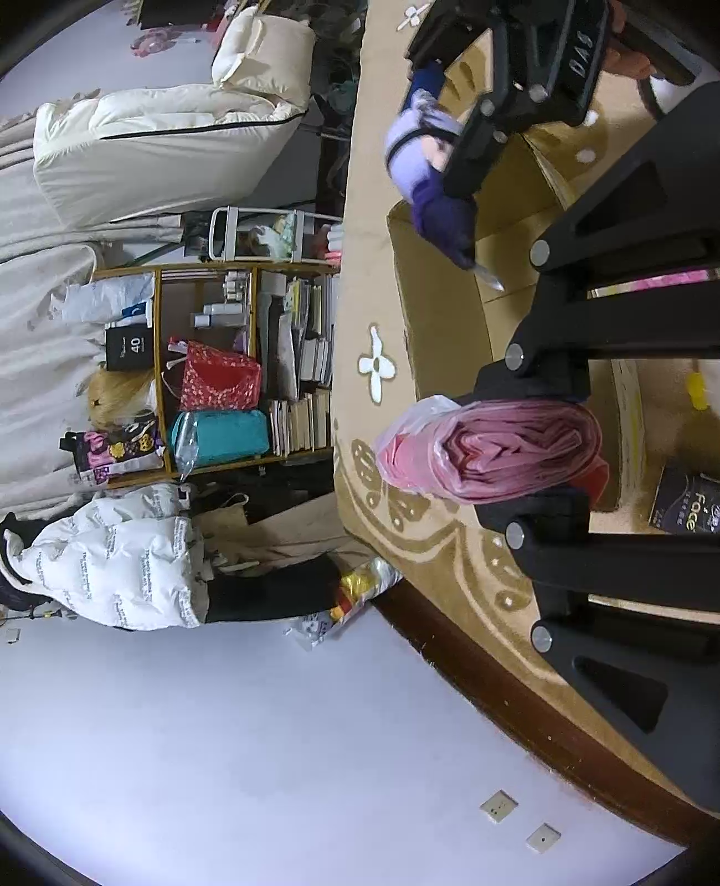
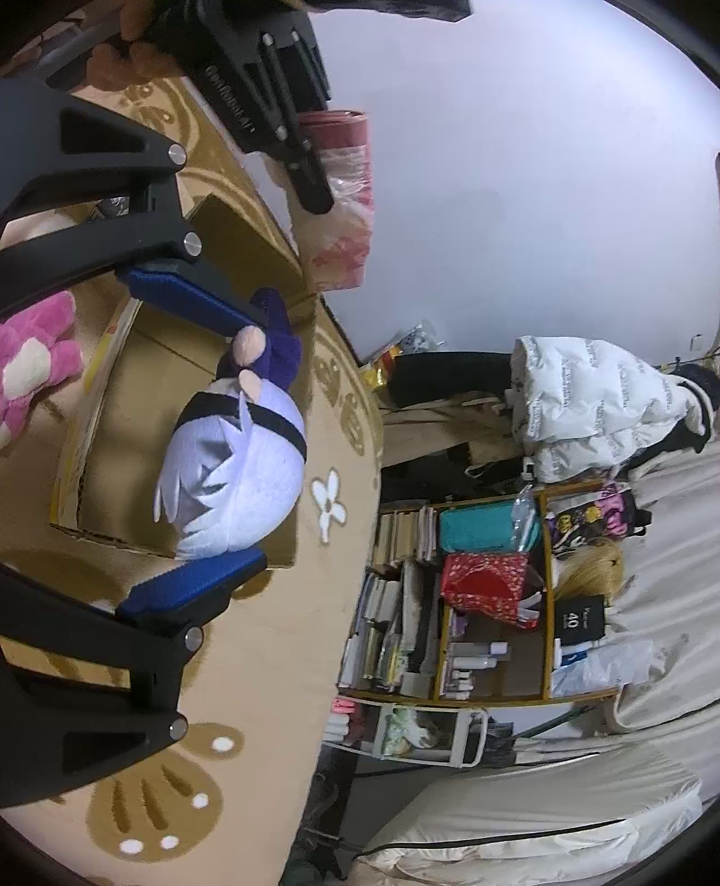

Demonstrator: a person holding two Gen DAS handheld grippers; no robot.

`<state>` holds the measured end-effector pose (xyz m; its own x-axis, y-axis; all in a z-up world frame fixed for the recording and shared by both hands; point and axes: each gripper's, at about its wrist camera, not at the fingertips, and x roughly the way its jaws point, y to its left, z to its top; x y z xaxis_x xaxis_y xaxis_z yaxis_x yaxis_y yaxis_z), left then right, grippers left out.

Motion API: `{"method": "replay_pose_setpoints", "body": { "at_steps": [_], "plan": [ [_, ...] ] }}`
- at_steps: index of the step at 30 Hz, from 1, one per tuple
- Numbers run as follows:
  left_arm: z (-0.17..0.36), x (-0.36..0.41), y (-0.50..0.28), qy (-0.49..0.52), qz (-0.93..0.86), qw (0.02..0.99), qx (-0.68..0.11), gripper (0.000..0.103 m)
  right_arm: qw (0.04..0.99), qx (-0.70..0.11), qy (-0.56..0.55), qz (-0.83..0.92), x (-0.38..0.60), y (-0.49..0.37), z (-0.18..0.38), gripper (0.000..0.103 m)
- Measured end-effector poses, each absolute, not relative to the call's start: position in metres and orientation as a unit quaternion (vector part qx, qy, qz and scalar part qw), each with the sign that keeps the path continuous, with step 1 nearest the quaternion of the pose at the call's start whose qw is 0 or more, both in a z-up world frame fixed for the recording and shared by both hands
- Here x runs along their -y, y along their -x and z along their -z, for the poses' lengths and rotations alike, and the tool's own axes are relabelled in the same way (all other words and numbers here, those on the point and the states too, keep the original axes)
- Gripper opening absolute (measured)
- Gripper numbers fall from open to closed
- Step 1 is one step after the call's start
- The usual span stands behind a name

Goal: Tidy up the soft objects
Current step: 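Lower the towel into the box with the left gripper while the right drops the doll in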

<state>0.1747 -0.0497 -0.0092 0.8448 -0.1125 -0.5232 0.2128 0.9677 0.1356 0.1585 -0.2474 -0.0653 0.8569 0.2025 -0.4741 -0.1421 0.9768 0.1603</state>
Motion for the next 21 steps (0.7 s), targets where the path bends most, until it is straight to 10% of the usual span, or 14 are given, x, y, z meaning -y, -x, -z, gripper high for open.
{"method": "replay_pose_setpoints", "body": {
  "at_steps": [10, 12, 14, 21],
  "plan": [
    [0.035, 0.044, -0.188, -0.092, 0.080, 0.943, -0.311, 0.025, 0.957, -0.267, -0.043, -0.102, 0.238, -0.165, 0.082, 0.087],
    [0.037, 0.043, -0.191, -0.089, 0.073, 0.941, -0.319, 0.033, 0.957, -0.268, -0.044, -0.105, 0.238, -0.164, 0.083, 0.091],
    [0.037, 0.041, -0.190, -0.084, 0.066, 0.941, -0.322, 0.064, 0.957, -0.268, -0.051, -0.101, 0.240, -0.164, 0.082, 0.098],
    [0.029, 0.032, -0.185, -0.076, 0.044, 0.946, -0.311, 0.094, 0.957, -0.262, -0.068, -0.104, 0.245, -0.158, 0.076, 0.103]
  ]
}}
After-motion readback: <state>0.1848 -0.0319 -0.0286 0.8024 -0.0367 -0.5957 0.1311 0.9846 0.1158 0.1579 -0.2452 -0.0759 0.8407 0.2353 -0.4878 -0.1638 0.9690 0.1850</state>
